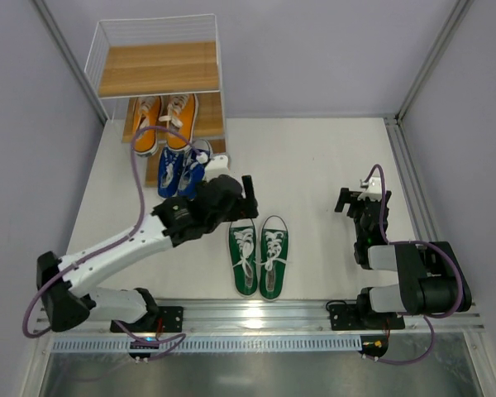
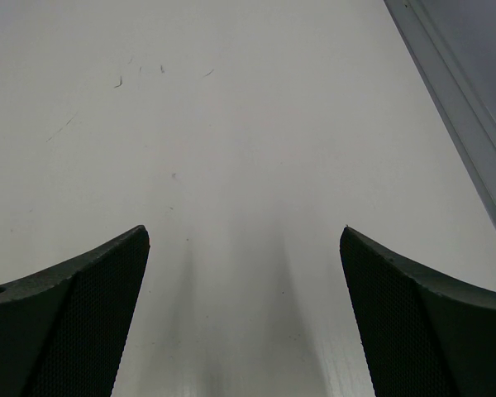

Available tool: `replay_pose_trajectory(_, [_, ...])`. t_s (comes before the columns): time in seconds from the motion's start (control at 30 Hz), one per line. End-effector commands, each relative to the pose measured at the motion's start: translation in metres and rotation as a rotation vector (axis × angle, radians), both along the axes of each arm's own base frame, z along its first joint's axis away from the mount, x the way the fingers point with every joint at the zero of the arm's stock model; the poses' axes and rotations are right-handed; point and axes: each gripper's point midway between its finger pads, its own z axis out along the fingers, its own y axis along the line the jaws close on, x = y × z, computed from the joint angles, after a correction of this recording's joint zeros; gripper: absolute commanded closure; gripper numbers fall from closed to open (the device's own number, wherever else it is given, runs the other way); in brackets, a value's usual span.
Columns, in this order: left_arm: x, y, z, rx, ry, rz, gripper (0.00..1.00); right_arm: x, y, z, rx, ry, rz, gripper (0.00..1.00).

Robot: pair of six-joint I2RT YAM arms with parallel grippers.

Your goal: Place and organize the shoes onto the shoe shelf

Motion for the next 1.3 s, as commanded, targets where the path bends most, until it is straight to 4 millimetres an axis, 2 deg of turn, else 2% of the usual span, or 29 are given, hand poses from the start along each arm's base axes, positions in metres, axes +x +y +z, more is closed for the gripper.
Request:
replay_pose_trajectory(0.0, [0.005,-0.019,0.012,0.039,-0.033,0.18,0.0,0.01,0.001,0.027,0.006,-0.098,0.004,0.03])
replay_pose_trajectory(0.03, [0.001,-0.032,-0.009,0.095,0.014,0.208,0.0,0.01,0.0,0.027,0.006,-0.098,0.003,0.03])
replay_pose_trajectory(0.07, [-0.001,-0.037,-0.013,0.139,0.03,0.194,0.0,0.01,0.0,0.026,0.004,-0.098,0.003,0.03])
replay_pose_trajectory(0.1, [0.003,-0.05,0.005,0.07,0.025,0.258,0.0,0.01,0.0,0.027,0.004,-0.098,0.003,0.03])
replay_pose_trajectory(0.13, [-0.003,-0.046,-0.018,0.182,0.071,0.275,0.0,0.01,0.0,0.026,0.006,-0.097,0.003,0.03])
replay_pose_trajectory(0.17, [-0.01,-0.051,-0.022,0.208,0.09,0.275,0.0,0.01,0.0,0.027,0.006,-0.1,0.001,0.03])
replay_pose_trajectory(0.2, [-0.011,-0.059,-0.011,0.153,0.097,0.319,0.0,0.011,0.001,0.026,0.006,-0.098,0.004,0.03])
replay_pose_trajectory(0.23, [-0.016,-0.058,-0.023,0.208,0.12,0.315,0.0,0.011,0.0,0.027,0.006,-0.1,0.001,0.03])
replay_pose_trajectory(0.3, [-0.021,-0.071,-0.026,0.183,0.126,0.284,0.0,0.01,0.001,0.026,0.006,-0.097,0.004,0.03])
replay_pose_trajectory(0.4, [-0.028,-0.068,-0.034,0.191,0.123,0.299,0.0,0.01,0.0,0.027,0.006,-0.098,0.003,0.03])
replay_pose_trajectory(0.57, [-0.04,-0.059,-0.066,0.225,0.182,0.314,0.0,0.011,0.0,0.027,0.006,-0.1,0.003,0.03])
replay_pose_trajectory(0.67, [-0.037,-0.07,-0.069,0.199,0.206,0.309,0.0,0.011,0.001,0.026,0.006,-0.097,0.004,0.03])
replay_pose_trajectory(0.7, [-0.034,-0.074,-0.079,0.236,0.22,0.302,0.0,0.011,0.001,0.027,0.006,-0.1,0.004,0.03])
replay_pose_trajectory(0.73, [-0.031,-0.076,-0.08,0.258,0.232,0.293,0.0,0.011,0.001,0.027,0.006,-0.098,0.004,0.03])
replay_pose_trajectory(0.77, [-0.027,-0.087,-0.063,0.231,0.234,0.295,0.0,0.01,0.0,0.026,0.006,-0.097,0.003,0.03])
replay_pose_trajectory(0.8, [-0.028,-0.082,-0.072,0.321,0.25,0.302,0.0,0.011,0.001,0.027,0.006,-0.101,0.004,0.03])
replay_pose_trajectory(0.9, [-0.023,-0.087,-0.061,0.348,0.237,0.303,0.0,0.01,0.0,0.027,0.007,-0.098,0.003,0.03])
replay_pose_trajectory(0.97, [-0.022,-0.085,-0.061,0.356,0.235,0.303,0.0,0.011,0.0,0.027,0.006,-0.1,0.003,0.03])
replay_pose_trajectory(1.0, [-0.023,-0.081,-0.067,0.367,0.244,0.304,0.0,0.011,0.0,0.027,0.006,-0.1,0.003,0.03])
replay_pose_trajectory(1.07, [-0.023,-0.072,-0.062,0.351,0.236,0.324,0.0,0.01,0.0,0.026,0.006,-0.098,0.003,0.03])
replay_pose_trajectory(1.1, [-0.026,-0.062,-0.068,0.368,0.234,0.347,0.0,0.011,0.0,0.027,0.006,-0.1,0.003,0.03])
replay_pose_trajectory(1.13, [-0.028,-0.054,-0.061,0.351,0.223,0.363,0.0,0.01,0.001,0.026,0.006,-0.097,0.004,0.03])
replay_pose_trajectory(1.2, [-0.026,-0.052,-0.059,0.323,0.202,0.359,0.0,0.011,0.0,0.027,0.006,-0.1,0.003,0.03])
replay_pose_trajectory(1.23, [-0.026,-0.043,-0.057,0.342,0.174,0.334,0.0,0.01,0.0,0.027,0.006,-0.098,0.003,0.03])
replay_pose_trajectory(1.27, [-0.024,-0.045,-0.057,0.337,0.157,0.306,0.0,0.01,0.0,0.026,0.004,-0.098,0.003,0.03])
